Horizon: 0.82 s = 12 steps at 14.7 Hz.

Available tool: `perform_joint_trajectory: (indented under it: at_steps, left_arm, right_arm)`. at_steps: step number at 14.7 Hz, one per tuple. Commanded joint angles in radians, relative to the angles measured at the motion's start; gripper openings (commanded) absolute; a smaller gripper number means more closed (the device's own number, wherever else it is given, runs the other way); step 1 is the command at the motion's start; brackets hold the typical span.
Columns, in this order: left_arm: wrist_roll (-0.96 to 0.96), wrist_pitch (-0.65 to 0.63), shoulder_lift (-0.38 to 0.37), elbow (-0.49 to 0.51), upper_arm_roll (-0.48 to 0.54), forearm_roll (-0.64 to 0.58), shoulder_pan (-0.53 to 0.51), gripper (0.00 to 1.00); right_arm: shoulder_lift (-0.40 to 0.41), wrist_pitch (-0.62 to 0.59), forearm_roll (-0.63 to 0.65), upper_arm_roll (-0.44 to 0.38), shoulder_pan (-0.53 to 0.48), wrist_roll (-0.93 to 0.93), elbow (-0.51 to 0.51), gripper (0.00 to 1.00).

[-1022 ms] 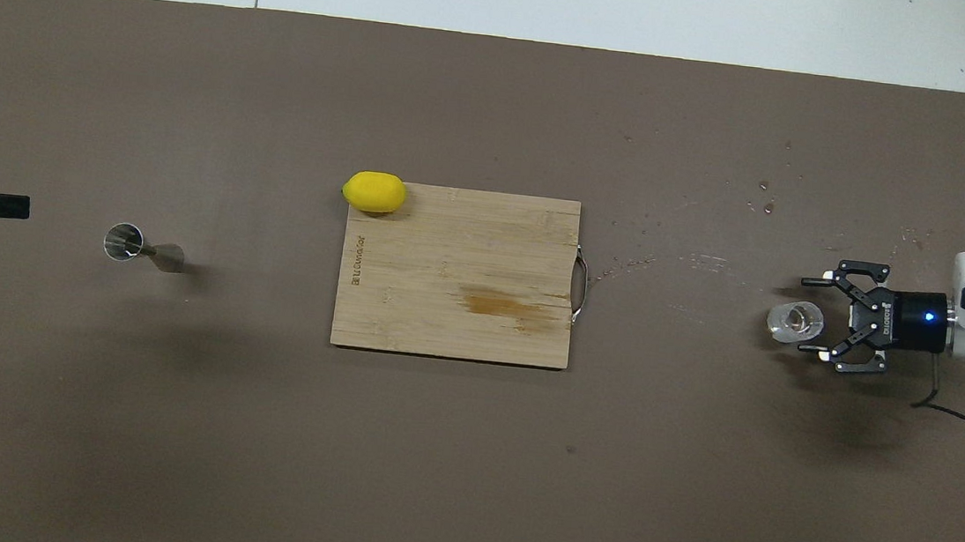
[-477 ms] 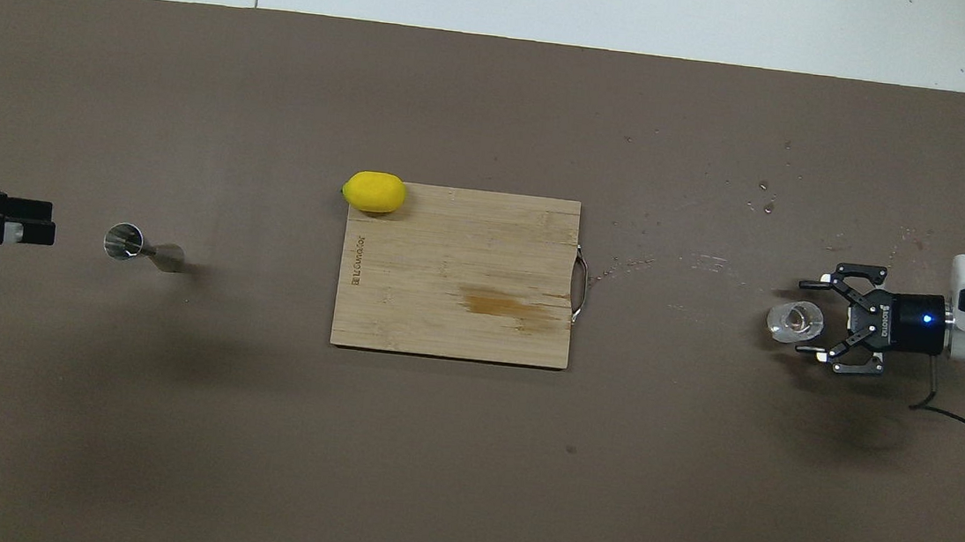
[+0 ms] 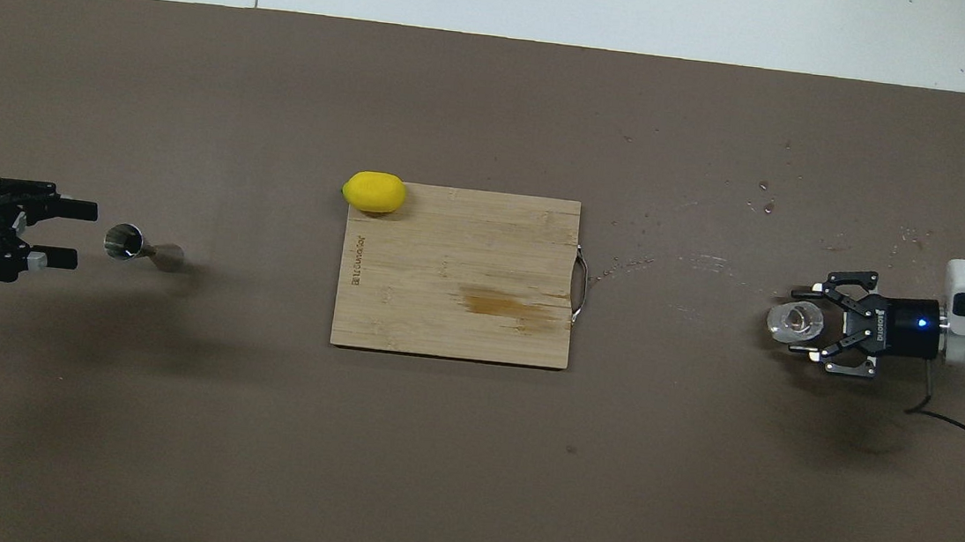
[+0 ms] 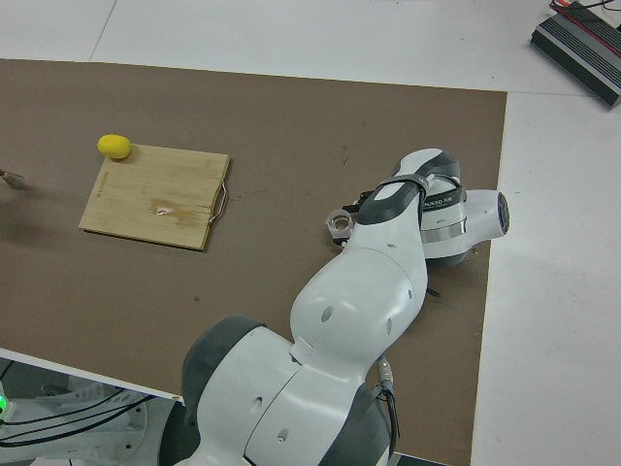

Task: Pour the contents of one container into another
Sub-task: 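Reach the metal cup with the left gripper while the right gripper closes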

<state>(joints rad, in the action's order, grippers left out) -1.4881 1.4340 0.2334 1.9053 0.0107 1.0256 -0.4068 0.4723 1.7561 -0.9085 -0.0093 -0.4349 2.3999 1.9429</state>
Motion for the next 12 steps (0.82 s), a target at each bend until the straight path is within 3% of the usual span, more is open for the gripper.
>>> perform_joint_trajectory:
  at_steps: [1,4,7,9,12]
  left_arm:
    - [-0.131,-0.032,0.040,-0.014,-0.005,0.043,-0.030,1.00]
    - [-0.291,-0.020,0.076,-0.014,-0.005,0.056,-0.047,1.00]
    - [-0.409,0.000,0.083,-0.008,-0.005,0.067,-0.047,1.00]
    - [-0.555,-0.001,0.135,-0.015,-0.005,0.109,-0.044,1.00]
    - [-0.592,-0.007,0.170,-0.015,-0.005,0.117,-0.047,1.00]
  right_arm:
    - [-0.001,0.023,-0.023,0.005,-0.002,0.021,0.013,0.59]
    - [-0.001,0.025,-0.023,0.005,-0.002,0.018,0.013,0.33]
    - [-0.001,0.020,-0.023,0.005,0.001,0.021,0.007,0.14]
    - [-0.003,0.011,-0.024,0.005,0.005,0.021,0.002,0.13]
    - [-0.017,0.003,-0.026,0.006,0.005,0.015,0.001,0.12]
